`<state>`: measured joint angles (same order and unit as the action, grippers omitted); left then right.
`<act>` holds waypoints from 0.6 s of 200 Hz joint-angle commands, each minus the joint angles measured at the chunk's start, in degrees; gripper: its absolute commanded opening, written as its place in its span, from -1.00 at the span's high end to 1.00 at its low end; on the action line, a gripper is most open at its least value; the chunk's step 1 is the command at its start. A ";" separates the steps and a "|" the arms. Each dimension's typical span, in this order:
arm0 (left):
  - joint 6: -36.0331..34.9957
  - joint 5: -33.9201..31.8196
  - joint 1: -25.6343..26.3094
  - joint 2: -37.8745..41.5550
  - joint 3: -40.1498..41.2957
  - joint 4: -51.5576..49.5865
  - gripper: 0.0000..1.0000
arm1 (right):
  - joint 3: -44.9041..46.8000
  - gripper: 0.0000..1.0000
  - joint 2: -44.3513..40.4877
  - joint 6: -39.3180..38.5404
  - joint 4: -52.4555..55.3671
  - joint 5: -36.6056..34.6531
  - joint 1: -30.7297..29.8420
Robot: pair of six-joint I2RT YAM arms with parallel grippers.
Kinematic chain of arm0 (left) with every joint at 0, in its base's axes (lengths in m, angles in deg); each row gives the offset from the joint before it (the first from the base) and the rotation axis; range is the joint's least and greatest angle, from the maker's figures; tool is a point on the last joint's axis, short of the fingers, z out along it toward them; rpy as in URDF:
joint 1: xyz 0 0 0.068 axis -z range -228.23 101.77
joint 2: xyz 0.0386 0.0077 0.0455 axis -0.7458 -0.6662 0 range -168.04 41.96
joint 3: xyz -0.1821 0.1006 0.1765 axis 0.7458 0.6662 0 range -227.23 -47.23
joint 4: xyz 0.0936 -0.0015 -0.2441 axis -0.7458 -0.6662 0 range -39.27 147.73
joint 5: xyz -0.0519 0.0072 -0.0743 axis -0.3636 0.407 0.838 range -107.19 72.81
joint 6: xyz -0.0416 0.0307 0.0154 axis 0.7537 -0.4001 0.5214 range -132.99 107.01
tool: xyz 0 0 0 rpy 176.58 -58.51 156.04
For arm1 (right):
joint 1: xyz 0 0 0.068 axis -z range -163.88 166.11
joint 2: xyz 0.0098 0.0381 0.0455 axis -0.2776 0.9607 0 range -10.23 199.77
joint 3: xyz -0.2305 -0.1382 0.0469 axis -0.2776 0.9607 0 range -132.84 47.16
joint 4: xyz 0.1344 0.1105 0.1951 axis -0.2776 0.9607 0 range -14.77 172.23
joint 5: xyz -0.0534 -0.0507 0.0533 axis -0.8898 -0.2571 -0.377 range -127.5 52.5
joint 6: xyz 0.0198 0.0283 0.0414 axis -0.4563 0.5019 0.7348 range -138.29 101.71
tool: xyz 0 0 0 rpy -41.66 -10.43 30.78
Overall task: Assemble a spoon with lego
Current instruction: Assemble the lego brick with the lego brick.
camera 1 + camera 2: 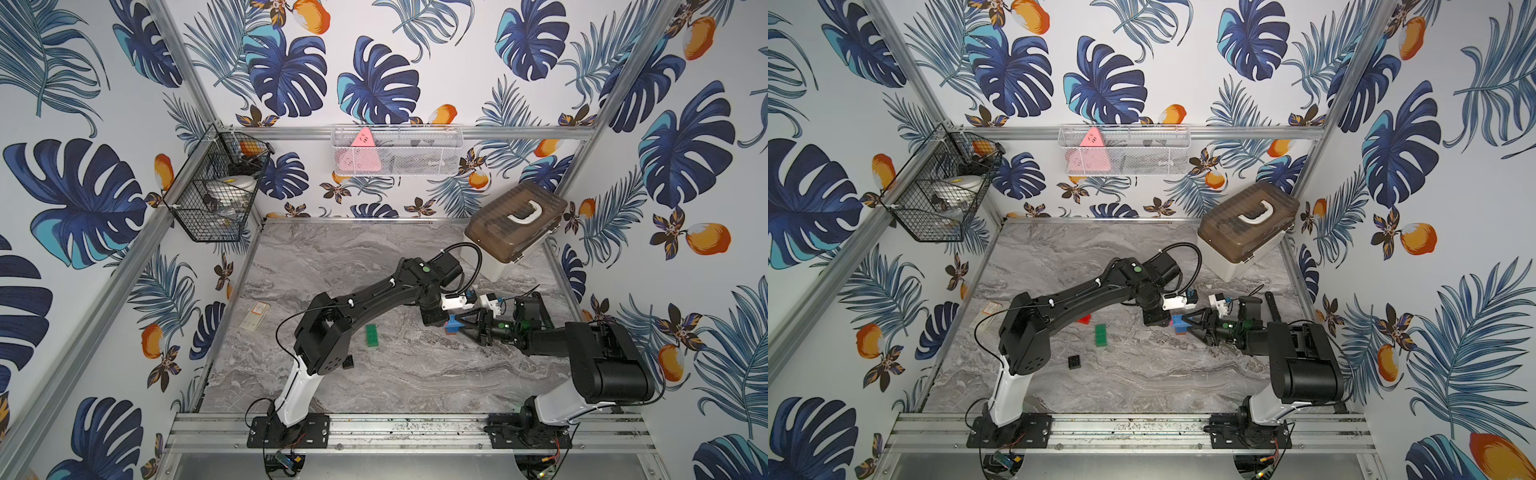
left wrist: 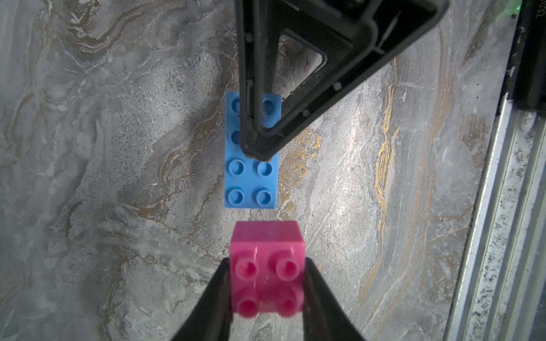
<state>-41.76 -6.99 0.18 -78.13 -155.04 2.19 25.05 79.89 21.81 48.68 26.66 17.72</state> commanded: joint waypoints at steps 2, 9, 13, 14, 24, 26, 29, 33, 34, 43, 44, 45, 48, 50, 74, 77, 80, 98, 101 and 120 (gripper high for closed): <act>-2.46 0.35 0.04 -0.43 -0.74 -0.13 0.59 | -0.13 -0.39 0.21 -0.19 -0.90 0.44 -0.05; -2.83 0.35 -0.06 -0.64 -0.97 -0.08 0.60 | -0.20 -0.39 0.22 -0.28 -0.75 0.44 -0.03; -2.98 0.42 -0.06 -0.73 -1.12 -0.09 0.61 | -0.14 -0.39 0.22 -0.28 -0.71 0.44 -0.02; -3.06 0.43 -0.06 -0.74 -1.19 -0.13 0.62 | -0.13 -0.39 0.27 -0.28 -0.79 0.39 -0.02; -3.69 0.36 -0.04 -1.33 -2.06 -0.64 0.63 | -0.14 -0.39 0.31 -0.36 -0.78 0.31 -0.03; -3.77 0.29 -0.01 -1.38 -2.23 -0.69 0.63 | -0.22 -0.38 0.27 -0.37 -0.74 0.34 -0.07; -3.99 0.27 -0.01 -1.57 -2.42 -0.84 0.63 | -0.24 -0.38 0.35 -0.45 -0.67 0.35 -0.06; -4.27 0.19 -0.04 -1.71 -2.62 -1.07 0.63 | -0.20 -0.38 0.33 -0.46 -0.68 0.35 -0.07; -4.31 0.18 -0.05 -1.76 -2.69 -1.10 0.63 | -0.16 -0.37 0.32 -0.46 -0.65 0.35 -0.09; -4.99 -0.29 -0.03 -2.16 -3.28 -1.35 0.63 | -0.21 -0.37 0.31 -0.62 -0.46 0.28 -0.10; -5.02 -0.28 0.00 -2.16 -3.33 -1.34 0.63 | -0.25 -0.37 0.31 -0.63 -0.45 0.27 -0.06; -5.09 -0.27 0.06 -2.25 -3.39 -1.37 0.63 | -0.28 -0.37 0.31 -0.67 -0.40 0.27 -0.09; -5.14 -0.41 -0.03 -2.34 -3.54 -1.45 0.63 | -0.30 -0.37 0.30 -0.79 -0.12 0.18 -0.11; -5.22 -0.50 -0.03 -2.40 -3.66 -1.48 0.63 | -0.30 -0.37 0.31 -0.87 -0.05 0.13 -0.09; -5.34 -1.25 -0.03 -2.77 -4.33 -1.20 0.63 | -0.53 -0.37 0.22 -1.27 0.60 -0.01 -0.11; -5.33 -1.23 0.01 -2.78 -4.38 -1.15 0.63 | -0.49 -0.37 0.18 -1.28 0.62 0.00 -0.11; -5.33 -1.17 -0.03 -2.81 -4.42 -1.10 0.63 | -0.52 -0.37 0.22 -1.33 0.62 -0.03 -0.11; -5.33 -0.79 -0.06 -3.36 -4.47 -0.98 0.63 | -0.58 -0.37 0.34 -1.51 0.99 -0.11 -0.11; -5.33 -0.79 -0.06 -3.36 -4.53 -0.92 0.63 | -0.62 -0.37 0.39 -1.59 0.96 -0.09 -0.10; -5.46 -0.28 -0.02 -3.58 -4.49 -0.87 0.63 | -0.66 -0.37 0.48 -1.77 1.25 -0.25 -0.11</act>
<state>-45.98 -8.09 0.15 -81.50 -159.06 1.62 24.72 80.22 21.17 49.23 26.57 17.72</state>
